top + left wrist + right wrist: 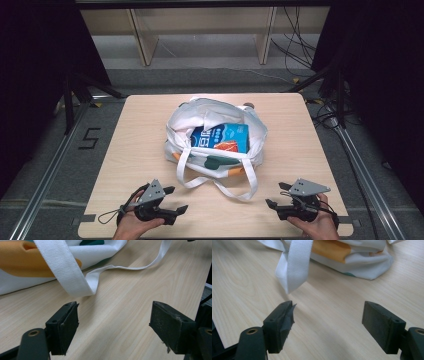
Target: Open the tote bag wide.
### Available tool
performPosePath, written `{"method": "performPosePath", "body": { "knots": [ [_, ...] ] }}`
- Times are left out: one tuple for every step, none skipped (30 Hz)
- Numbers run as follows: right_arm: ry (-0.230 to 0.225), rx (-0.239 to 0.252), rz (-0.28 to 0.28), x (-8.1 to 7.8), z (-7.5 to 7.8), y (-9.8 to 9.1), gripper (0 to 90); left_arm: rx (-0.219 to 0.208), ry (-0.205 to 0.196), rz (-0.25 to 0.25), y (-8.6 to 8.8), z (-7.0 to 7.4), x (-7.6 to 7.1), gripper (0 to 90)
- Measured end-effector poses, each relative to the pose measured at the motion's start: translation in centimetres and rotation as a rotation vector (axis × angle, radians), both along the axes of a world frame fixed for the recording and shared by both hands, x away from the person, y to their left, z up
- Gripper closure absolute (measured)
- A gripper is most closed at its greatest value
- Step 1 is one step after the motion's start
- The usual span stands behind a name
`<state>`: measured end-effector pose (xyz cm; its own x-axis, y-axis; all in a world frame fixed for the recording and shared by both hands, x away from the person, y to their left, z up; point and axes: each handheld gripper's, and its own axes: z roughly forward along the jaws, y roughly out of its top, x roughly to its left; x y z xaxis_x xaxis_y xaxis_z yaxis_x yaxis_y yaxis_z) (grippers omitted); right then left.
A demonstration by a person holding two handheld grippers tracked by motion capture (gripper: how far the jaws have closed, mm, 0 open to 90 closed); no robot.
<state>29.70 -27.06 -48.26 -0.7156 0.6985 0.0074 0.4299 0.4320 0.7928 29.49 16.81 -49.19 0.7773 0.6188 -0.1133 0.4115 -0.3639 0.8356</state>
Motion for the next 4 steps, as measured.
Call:
{"method": "performPosePath", "body": {
  "knots": [
    [-0.003, -0.003, 0.003, 0.04, -0.04, 0.00, 26.2, 0.000, -0.001, 0.000, 0.01, 0.01, 0.01, 22.0],
    [-0.002, -0.004, 0.002, 0.05, -0.05, 0.01, 26.1, 0.009, -0.002, -0.004, 0.08, 0.03, 0.04, 22.0],
    [0.003, -0.004, 0.003, 0.06, -0.08, 0.01, 26.0, 0.004, -0.003, -0.004, 0.05, -0.03, 0.07, 22.0],
    [0.004, -0.005, 0.003, 0.07, -0.09, 0.00, 26.0, 0.005, 0.015, 0.011, 0.01, -0.02, -0.06, 22.0]
  ]
}}
